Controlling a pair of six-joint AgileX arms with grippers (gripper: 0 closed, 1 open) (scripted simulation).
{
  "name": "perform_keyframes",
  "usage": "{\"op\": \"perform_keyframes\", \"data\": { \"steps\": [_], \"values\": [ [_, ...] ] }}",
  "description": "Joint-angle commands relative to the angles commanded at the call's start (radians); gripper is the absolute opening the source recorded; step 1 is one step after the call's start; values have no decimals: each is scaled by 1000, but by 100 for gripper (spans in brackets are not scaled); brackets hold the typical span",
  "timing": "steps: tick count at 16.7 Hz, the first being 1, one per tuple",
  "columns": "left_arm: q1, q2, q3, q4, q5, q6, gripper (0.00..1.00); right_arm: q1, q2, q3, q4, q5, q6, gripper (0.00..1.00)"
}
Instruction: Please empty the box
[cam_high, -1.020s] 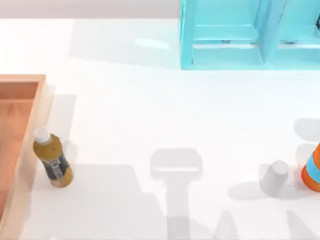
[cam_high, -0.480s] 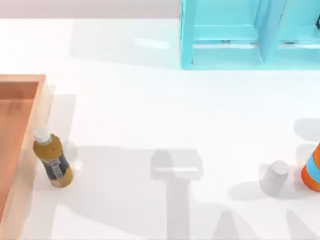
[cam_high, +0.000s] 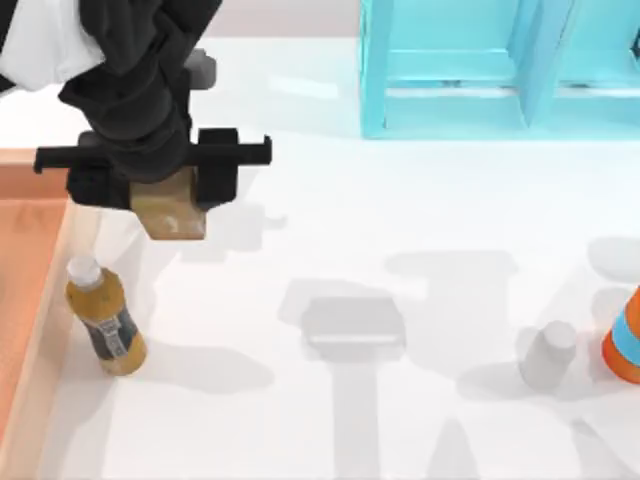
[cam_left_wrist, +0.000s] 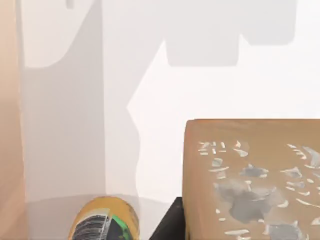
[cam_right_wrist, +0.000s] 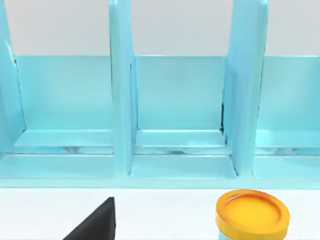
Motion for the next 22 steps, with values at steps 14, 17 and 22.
{"op": "perform_keyframes", "data": {
  "steps": [14, 17, 22],
  "values": [
    [-387, 83, -162, 23, 80, -386, 0, 0, 0, 0, 0, 0, 0, 100],
    [-387, 113, -214, 108, 80, -385, 0, 0, 0, 0, 0, 0, 0, 100],
    [-388, 142, -259, 175, 81, -386, 0, 0, 0, 0, 0, 0, 0, 100]
  ]
}}
